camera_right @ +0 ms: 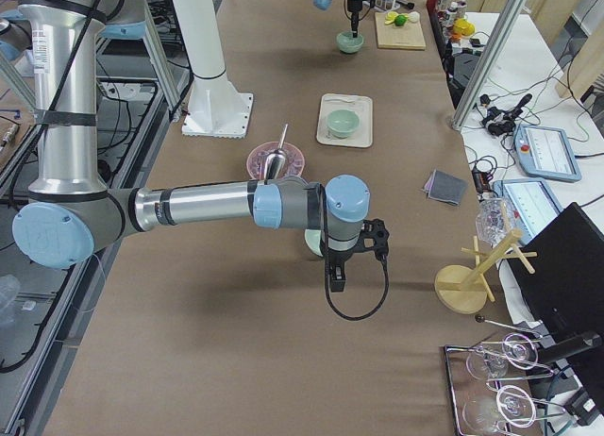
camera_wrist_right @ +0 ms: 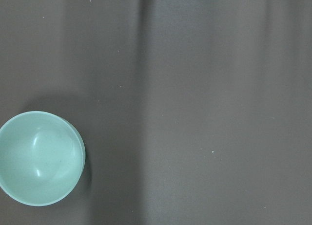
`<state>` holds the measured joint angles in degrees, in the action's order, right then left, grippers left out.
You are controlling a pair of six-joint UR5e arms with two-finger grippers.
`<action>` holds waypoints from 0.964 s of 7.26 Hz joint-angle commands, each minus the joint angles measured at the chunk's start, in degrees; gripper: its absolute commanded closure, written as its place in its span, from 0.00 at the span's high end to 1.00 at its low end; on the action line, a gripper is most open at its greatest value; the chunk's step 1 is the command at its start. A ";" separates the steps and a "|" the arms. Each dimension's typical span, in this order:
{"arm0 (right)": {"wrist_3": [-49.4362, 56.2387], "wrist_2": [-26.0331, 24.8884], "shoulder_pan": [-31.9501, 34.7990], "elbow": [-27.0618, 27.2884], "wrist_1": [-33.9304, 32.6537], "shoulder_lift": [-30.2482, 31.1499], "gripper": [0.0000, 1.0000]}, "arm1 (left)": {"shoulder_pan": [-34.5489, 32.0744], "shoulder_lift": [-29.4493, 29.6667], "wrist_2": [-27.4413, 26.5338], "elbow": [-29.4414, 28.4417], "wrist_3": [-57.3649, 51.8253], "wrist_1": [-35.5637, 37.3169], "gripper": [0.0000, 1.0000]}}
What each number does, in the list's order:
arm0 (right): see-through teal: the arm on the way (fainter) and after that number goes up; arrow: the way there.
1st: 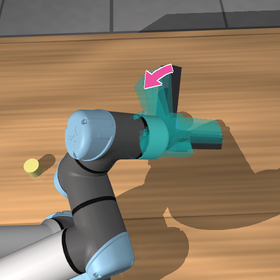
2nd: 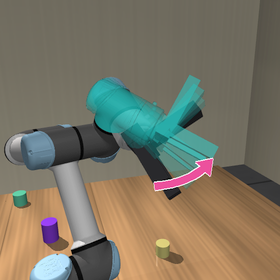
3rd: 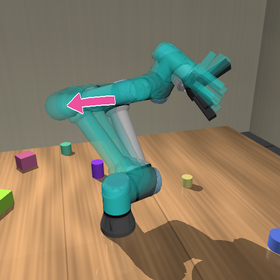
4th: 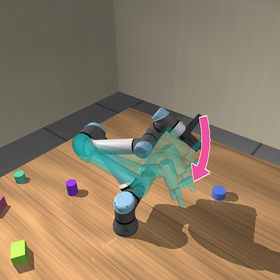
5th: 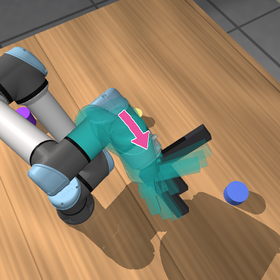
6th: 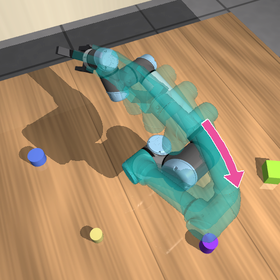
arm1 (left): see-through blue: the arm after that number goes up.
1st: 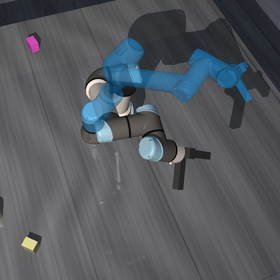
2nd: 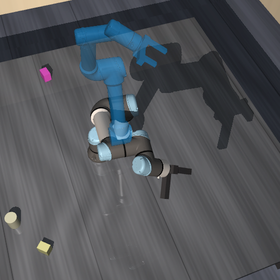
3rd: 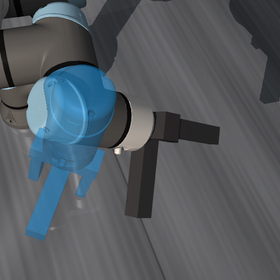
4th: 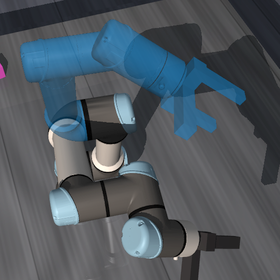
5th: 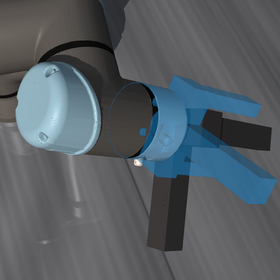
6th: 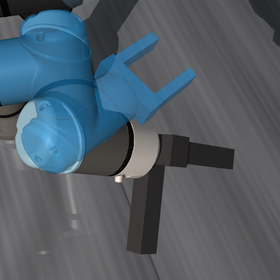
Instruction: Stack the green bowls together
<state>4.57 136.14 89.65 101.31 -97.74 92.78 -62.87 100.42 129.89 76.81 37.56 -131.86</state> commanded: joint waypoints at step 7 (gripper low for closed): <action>-20.42 -0.17 -10.86 -0.32 8.13 -5.07 1.00 | -5.60 8.09 15.23 5.89 9.06 14.25 0.00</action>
<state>-8.58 136.40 83.24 101.34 -94.44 88.27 -68.57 104.63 146.25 81.55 41.44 -120.84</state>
